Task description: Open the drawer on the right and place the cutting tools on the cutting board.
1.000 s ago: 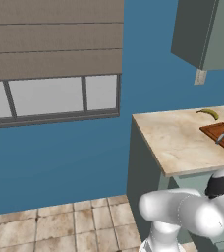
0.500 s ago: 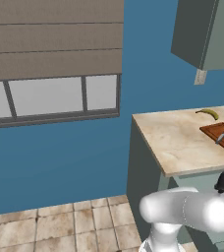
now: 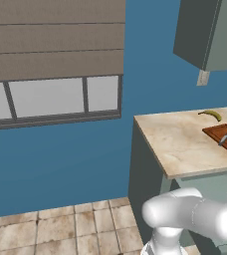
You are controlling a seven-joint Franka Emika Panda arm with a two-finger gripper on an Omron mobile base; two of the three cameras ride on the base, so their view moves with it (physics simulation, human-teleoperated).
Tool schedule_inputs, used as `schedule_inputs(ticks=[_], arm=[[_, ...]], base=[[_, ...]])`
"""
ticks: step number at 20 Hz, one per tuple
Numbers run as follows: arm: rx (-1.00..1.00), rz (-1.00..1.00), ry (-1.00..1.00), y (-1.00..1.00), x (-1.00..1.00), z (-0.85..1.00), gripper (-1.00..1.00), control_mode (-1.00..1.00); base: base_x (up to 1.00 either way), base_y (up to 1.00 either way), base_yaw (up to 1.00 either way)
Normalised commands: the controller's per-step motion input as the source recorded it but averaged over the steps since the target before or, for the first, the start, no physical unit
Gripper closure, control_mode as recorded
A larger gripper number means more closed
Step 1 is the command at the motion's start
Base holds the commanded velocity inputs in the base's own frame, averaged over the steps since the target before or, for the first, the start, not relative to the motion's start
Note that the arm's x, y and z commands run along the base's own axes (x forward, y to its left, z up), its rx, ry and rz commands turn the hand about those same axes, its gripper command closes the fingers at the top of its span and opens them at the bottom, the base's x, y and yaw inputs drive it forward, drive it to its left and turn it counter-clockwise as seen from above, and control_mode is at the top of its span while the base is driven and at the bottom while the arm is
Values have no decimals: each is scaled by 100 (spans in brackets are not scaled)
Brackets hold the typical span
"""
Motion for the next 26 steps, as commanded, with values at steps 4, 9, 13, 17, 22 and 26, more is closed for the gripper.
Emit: schedule_inputs(ticks=[4,9,13,17,22,26], arm=[[0,1,-7,-26,0,-26,-100,-100],[0,1,-7,-26,2,-25,-100,-100],[0,0,-9,-14,0,-19,-100,-100],[0,0,-8,-14,1,-21,-100,-100],[0,0,-3,-24,7,-31,-100,-100],[0,0,-3,-20,10,-29,-100,-100]], base=[[0,0,0],[0,0,0],[0,0,0],[0,0,0],[0,0,0],[0,0,0]])
